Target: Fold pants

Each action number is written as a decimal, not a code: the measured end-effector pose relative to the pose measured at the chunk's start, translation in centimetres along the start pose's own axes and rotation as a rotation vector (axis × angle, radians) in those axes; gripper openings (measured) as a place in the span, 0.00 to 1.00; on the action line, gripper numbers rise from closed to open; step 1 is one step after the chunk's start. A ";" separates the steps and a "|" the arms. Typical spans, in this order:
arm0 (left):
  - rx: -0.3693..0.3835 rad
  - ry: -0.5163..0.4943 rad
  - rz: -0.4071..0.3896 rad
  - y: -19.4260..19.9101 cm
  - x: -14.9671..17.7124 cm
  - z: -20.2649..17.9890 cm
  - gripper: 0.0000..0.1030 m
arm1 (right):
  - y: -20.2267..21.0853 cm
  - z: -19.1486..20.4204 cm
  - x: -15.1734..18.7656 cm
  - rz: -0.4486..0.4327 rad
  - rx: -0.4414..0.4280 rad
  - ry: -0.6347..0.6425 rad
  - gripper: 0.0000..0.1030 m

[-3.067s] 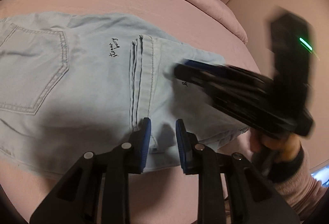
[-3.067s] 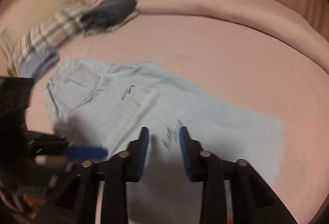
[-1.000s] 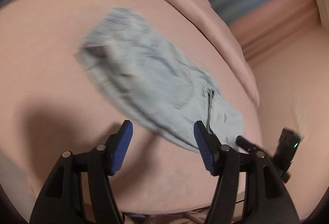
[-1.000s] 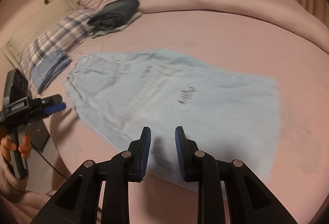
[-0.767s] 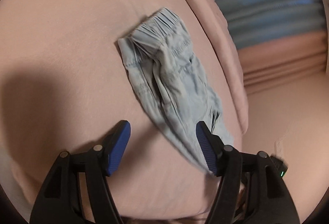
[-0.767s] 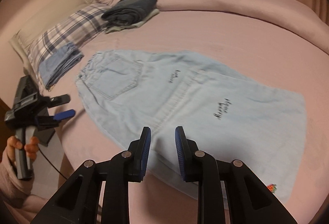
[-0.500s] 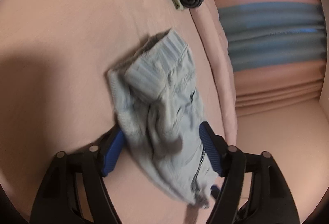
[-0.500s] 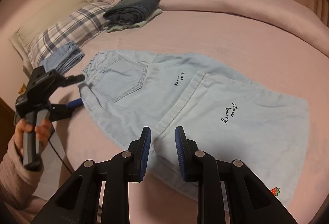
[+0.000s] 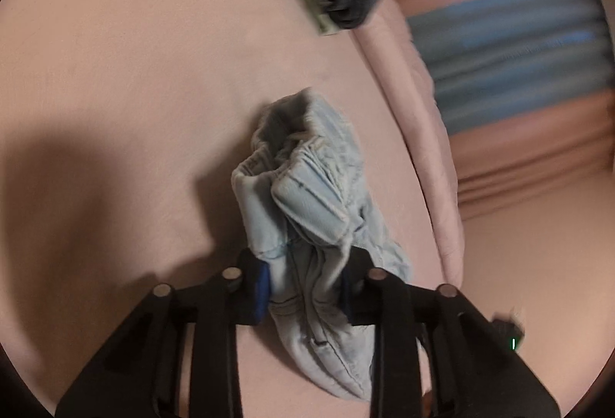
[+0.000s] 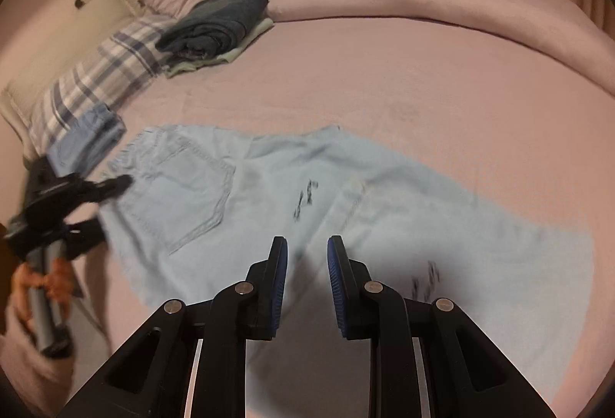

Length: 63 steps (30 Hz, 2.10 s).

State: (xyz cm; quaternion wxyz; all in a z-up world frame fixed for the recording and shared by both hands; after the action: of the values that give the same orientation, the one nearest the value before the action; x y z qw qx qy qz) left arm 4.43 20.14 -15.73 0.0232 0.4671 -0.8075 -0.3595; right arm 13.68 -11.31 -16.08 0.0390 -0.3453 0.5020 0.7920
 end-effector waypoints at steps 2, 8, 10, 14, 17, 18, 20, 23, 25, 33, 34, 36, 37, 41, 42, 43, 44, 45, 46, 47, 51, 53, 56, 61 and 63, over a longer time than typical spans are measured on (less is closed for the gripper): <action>0.000 -0.082 -0.021 0.7 0.1 -1.6 0.24 | -2.2 -0.5 -0.7 0.038 0.038 -0.010 0.24; 0.009 -0.223 -0.044 1.6 0.7 -4.7 0.24 | -2.8 -0.8 -1.3 0.100 0.017 -0.048 0.22; 0.013 -0.261 -0.049 1.9 1.0 -5.5 0.24 | -1.2 -0.1 -0.6 0.079 0.002 -0.024 0.22; 0.018 -0.319 -0.054 2.2 1.6 -7.0 0.24 | 2.0 2.4 2.8 0.077 -0.051 0.033 0.22; 0.022 -0.356 -0.056 2.0 1.9 -8.4 0.24 | 1.0 4.2 6.0 0.158 -0.036 0.112 0.22; 0.023 -0.371 -0.053 1.8 2.2 -8.9 0.24 | 0.2 4.5 6.9 0.157 0.002 0.151 0.22; 0.022 -0.397 -0.050 1.5 2.7 -9.9 0.24 | 0.0 4.8 7.1 0.116 0.002 0.172 0.27; 0.033 -0.432 -0.043 1.4 3.3 -11.5 0.24 | 1.1 3.6 6.5 0.105 -0.093 0.059 0.29; 0.047 -0.478 -0.041 1.6 4.2 -13.0 0.24 | 2.5 2.4 6.6 0.059 -0.148 -0.018 0.29; 0.130 -0.680 0.056 -0.5 9.9 -19.1 0.23 | 6.6 -5.4 8.2 -0.140 -0.369 -0.449 0.44; 0.135 -0.709 0.075 -1.1 10.9 -19.7 0.23 | 6.9 -6.6 8.8 -0.163 -0.404 -0.519 0.46; 0.135 -0.754 0.112 -2.4 12.8 -20.5 0.23 | 7.0 -9.1 9.9 -0.213 -0.519 -0.699 0.53; 0.132 -0.778 0.140 -3.4 13.9 -20.8 0.23 | 6.8 -9.6 10.6 -0.234 -0.570 -0.763 0.56; 0.082 -0.872 0.273 -7.5 18.2 -21.0 0.23 | 6.0 -11.0 12.3 -0.310 -0.763 -0.946 0.59; 0.063 -0.890 0.292 -8.2 19.0 -20.8 0.24 | 5.8 -10.9 12.3 -0.317 -0.792 -0.964 0.60; 0.041 -0.914 0.319 -9.1 19.8 -20.5 0.29 | 5.6 -10.9 12.4 -0.321 -0.819 -0.982 0.64; 0.015 -0.934 0.350 -10.0 20.7 -20.2 0.33 | 5.5 -10.9 12.4 -0.318 -0.828 -0.991 0.67; 0.014 -0.936 0.365 -10.4 21.1 -20.1 0.40 | 5.2 -10.9 12.4 -0.303 -0.817 -1.000 0.67; 0.017 -0.936 0.381 -10.7 21.3 -20.0 0.47 | 5.1 -10.9 12.3 -0.292 -0.807 -1.003 0.67; 0.022 -0.949 0.391 -10.8 21.6 -20.0 0.51 | 5.0 -10.7 12.2 -0.278 -0.792 -0.996 0.67; 0.064 -0.936 0.394 -9.6 21.1 -20.1 0.67 | 4.8 -10.1 11.4 -0.177 -0.660 -0.921 0.67; 0.080 -0.907 0.382 -8.3 20.0 -19.3 0.67 | 4.6 -9.7 10.3 -0.125 -0.586 -0.866 0.67; 0.063 -0.855 0.351 -6.5 18.5 -17.6 0.70 | 4.0 -8.6 9.1 -0.081 -0.465 -0.763 0.63; 0.005 -0.765 0.282 -3.9 15.3 -14.7 0.72 | 3.2 -7.0 7.8 -0.043 -0.308 -0.643 0.34; -0.030 -0.737 0.261 -3.3 14.3 -13.7 0.73 | 3.6 -6.5 7.3 -0.065 -0.293 -0.610 0.31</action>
State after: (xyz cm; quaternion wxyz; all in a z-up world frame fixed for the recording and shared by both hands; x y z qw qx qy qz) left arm 3.99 0.43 -11.84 -0.2159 0.1996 -0.8092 -0.5087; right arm 9.92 -20.53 -19.25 0.1625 -0.1100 0.3368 0.9209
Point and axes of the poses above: each gripper's, at about its wrist camera, not at the fingertips, and y roughly against the way its jaws point, z to its left, x to its underside, the point moved 3 cm from there along -y, roughly the way its jaws point, and after that the axes turned 4 degrees about -x, right-handed, at the moved point
